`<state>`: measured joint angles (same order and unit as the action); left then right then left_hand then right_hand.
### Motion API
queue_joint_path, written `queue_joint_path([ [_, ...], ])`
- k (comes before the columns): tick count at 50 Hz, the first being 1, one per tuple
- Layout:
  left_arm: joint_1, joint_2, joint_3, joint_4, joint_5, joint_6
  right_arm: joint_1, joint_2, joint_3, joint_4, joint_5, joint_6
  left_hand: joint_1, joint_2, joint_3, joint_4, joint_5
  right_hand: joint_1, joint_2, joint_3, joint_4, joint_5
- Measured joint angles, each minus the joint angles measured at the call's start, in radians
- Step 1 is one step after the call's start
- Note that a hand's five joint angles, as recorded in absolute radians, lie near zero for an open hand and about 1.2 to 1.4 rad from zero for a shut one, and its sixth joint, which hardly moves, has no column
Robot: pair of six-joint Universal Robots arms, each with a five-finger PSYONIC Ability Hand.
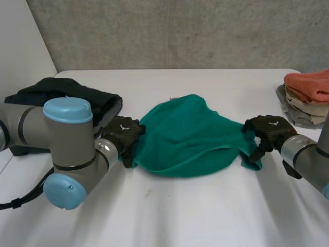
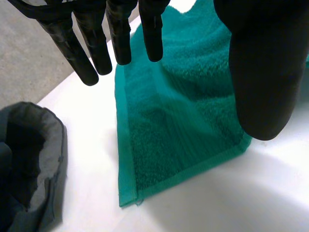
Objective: Fold the laundry.
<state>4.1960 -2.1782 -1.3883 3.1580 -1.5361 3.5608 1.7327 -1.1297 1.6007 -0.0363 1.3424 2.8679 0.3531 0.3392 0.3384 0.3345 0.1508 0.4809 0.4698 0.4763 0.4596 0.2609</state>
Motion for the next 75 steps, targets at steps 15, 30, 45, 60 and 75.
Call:
queue_joint_path([
  [15,0.004,-0.084,0.092,-0.075,0.041,0.004,-0.053,0.087,-0.038,0.033,-0.051,0.112,0.039,0.039,0.041,0.043,0.051,-0.004,0.001,0.001,0.002,0.009],
  [30,-0.013,-0.093,0.182,-0.135,0.046,-0.054,-0.027,0.026,-0.063,-0.025,-0.051,0.057,0.822,0.855,0.847,0.859,0.840,0.640,0.707,0.707,0.734,0.739],
  [45,0.021,0.118,0.029,-0.098,0.043,-0.037,-0.058,-0.214,-0.037,0.125,-0.132,-0.335,0.050,0.106,0.116,0.114,0.121,0.640,0.707,0.707,0.735,0.744],
  [60,-0.008,-0.015,0.011,-0.116,0.050,0.030,-0.039,-0.137,-0.077,0.124,-0.062,-0.286,-0.008,-0.003,-0.002,-0.003,-0.004,0.640,0.707,0.707,0.735,0.744],
  [75,-0.079,-0.105,0.121,-0.122,0.053,-0.018,-0.045,-0.145,-0.076,0.120,-0.067,-0.272,-0.008,-0.002,-0.002,-0.002,-0.001,0.640,0.707,0.707,0.735,0.744],
])
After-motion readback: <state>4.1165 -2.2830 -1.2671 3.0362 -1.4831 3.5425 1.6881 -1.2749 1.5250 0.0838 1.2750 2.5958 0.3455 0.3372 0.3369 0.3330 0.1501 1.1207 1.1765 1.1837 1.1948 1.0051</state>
